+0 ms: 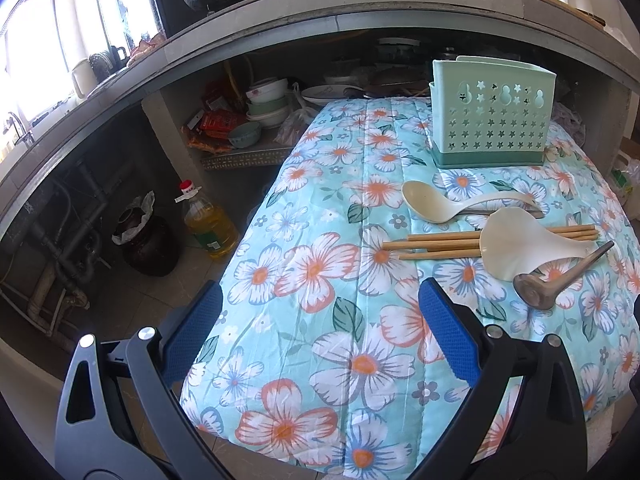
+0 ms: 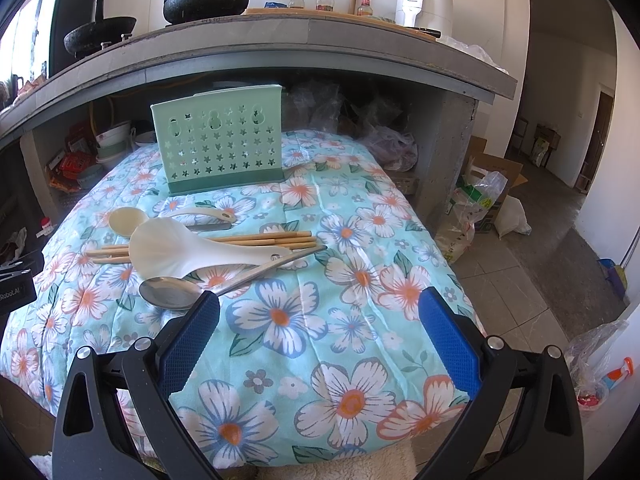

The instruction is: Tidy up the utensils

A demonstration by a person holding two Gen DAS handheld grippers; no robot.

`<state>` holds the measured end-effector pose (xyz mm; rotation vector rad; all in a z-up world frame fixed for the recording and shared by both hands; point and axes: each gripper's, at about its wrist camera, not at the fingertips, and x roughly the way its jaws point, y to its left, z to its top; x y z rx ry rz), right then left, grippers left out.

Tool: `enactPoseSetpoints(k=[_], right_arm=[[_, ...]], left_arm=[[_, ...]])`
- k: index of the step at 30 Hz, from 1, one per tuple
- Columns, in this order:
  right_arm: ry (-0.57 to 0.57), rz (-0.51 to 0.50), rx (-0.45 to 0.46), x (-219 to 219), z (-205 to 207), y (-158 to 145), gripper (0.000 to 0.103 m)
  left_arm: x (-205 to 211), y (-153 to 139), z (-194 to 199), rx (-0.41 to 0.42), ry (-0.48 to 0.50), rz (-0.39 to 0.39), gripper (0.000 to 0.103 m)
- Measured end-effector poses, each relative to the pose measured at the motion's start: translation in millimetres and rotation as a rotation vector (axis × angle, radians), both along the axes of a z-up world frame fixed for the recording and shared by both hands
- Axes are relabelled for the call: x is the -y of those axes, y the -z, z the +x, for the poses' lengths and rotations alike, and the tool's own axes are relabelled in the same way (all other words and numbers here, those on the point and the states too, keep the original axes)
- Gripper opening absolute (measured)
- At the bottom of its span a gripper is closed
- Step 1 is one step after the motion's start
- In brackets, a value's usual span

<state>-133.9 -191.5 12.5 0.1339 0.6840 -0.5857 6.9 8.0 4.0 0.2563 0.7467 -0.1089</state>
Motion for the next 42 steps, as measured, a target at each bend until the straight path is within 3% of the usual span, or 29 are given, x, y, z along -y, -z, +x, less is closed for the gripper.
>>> enactPoseSetpoints(k=[8,13,20,26,30,37,42], right_arm=[[0.0,-0.001,0.001,-0.3,-0.3,0.9,0.097],[-0.004,0.002,0.011,-1.3,-1.9,-0.3,0.097],[-0.004,0.015,0.014,1.3,-3.6,4.6,0.097],[0.013,0.037,0.011,9.6,-5.0,11.6,0.097],[0.024,0.054,0.007,16.3,-6.0,17.7,0.097],[0.035,0.1,-0.006,30.5,-4.2,31.2,0.097],[0.038,0.134,-0.003,39.4,-3.5,36.5,0.097]], left_arm=[[-3.8,3.0,2.0,-0.011,0.003,-0.005,0.094],[7.2,14.6,2.2,-0.062,0.069,0.019,0.094],[23.4,24.6,2.6,-0.123,0.153,-0.006,0.094],[32.0,32.9,10.7,-0.208,0.262,-0.145,0.094],[38.1,35.1,11.9,-0.208,0.345,-0.212,0.094],[48.6,28.9,4.3,-0.247,0.495,-0.421,0.094],[65.4,32.0,-3.3,-0.265,0.57,-0.392,0.094]])
